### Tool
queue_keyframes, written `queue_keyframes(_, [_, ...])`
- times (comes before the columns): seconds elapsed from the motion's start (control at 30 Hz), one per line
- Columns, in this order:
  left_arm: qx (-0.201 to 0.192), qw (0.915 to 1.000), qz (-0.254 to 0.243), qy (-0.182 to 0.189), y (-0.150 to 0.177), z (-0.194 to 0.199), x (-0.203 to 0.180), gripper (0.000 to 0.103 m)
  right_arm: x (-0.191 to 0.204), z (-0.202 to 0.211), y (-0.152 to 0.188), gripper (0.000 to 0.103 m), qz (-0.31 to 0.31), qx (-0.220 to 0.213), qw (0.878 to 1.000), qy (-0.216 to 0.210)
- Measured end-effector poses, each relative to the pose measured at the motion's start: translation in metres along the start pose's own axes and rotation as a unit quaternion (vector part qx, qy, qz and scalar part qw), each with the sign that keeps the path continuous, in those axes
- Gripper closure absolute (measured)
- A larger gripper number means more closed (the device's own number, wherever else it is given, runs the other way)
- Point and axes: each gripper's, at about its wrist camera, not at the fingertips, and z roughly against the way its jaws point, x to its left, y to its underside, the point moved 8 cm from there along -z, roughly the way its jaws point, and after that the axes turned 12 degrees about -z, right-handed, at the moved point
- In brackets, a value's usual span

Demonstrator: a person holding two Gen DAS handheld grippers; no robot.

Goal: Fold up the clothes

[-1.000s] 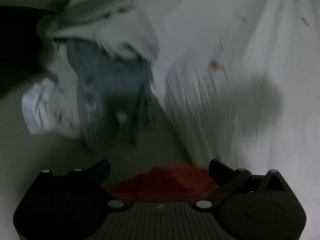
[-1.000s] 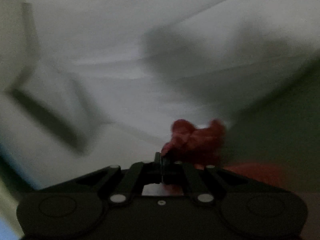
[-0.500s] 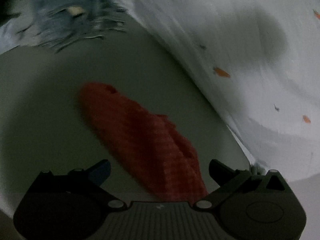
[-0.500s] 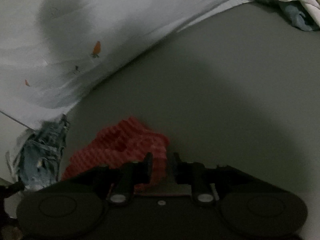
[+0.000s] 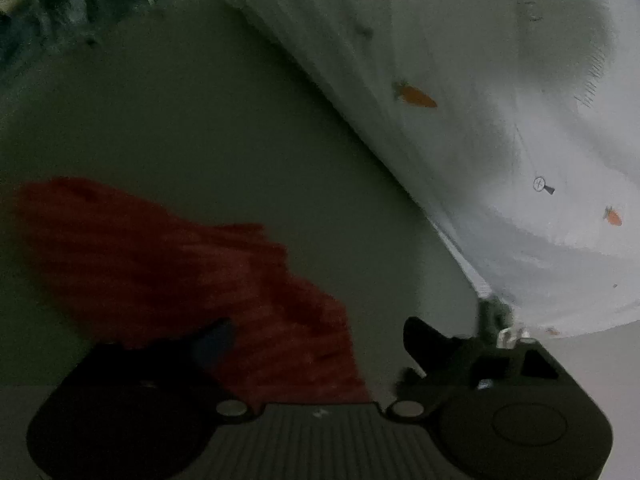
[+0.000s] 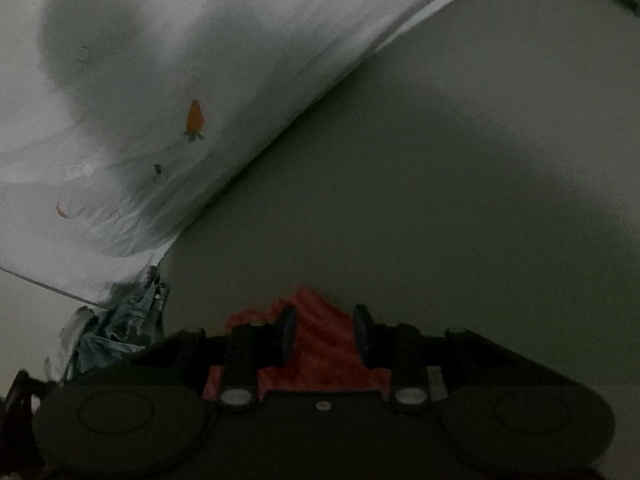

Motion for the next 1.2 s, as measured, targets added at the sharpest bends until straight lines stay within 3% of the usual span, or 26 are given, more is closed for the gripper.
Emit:
queue_keyframes(0.2, [0.069,0.9921,0.099,0.035,-0.009,-0.074,-0.002,0.024,-0.003,-0.047,-0.009,0.071,-0.054,0.060,0.997,-0.020])
queue_keyframes(0.5, [0.134,0.9476,0.285,0.054,0.012,-0.141,0.006,0.026,-0.019,-0.074,-0.015,0.071,-0.136,0.119,0.983,-0.039])
queue_keyframes(0.57, [0.149,0.9430,0.296,0.037,0.018,-0.149,0.007,0.027,-0.022,-0.078,-0.015,0.071,-0.143,0.128,0.981,-0.039])
queue_keyframes(0.67, [0.158,0.9397,0.303,0.003,0.025,-0.155,0.012,0.038,-0.028,-0.083,-0.016,0.071,-0.145,0.138,0.979,-0.037])
queue_keyframes(0.77, [0.187,0.9394,0.287,-0.014,0.036,-0.153,0.018,0.050,-0.027,-0.086,-0.018,0.070,-0.146,0.147,0.977,-0.046])
queue_keyframes(0.9, [0.192,0.9342,0.299,-0.025,0.043,-0.149,0.025,0.073,-0.023,-0.086,-0.018,0.070,-0.116,0.149,0.981,-0.045])
queue_keyframes(1.2, [0.208,0.9103,0.358,0.002,0.053,-0.147,0.041,0.071,0.016,-0.105,-0.013,0.070,-0.012,0.139,0.990,-0.025])
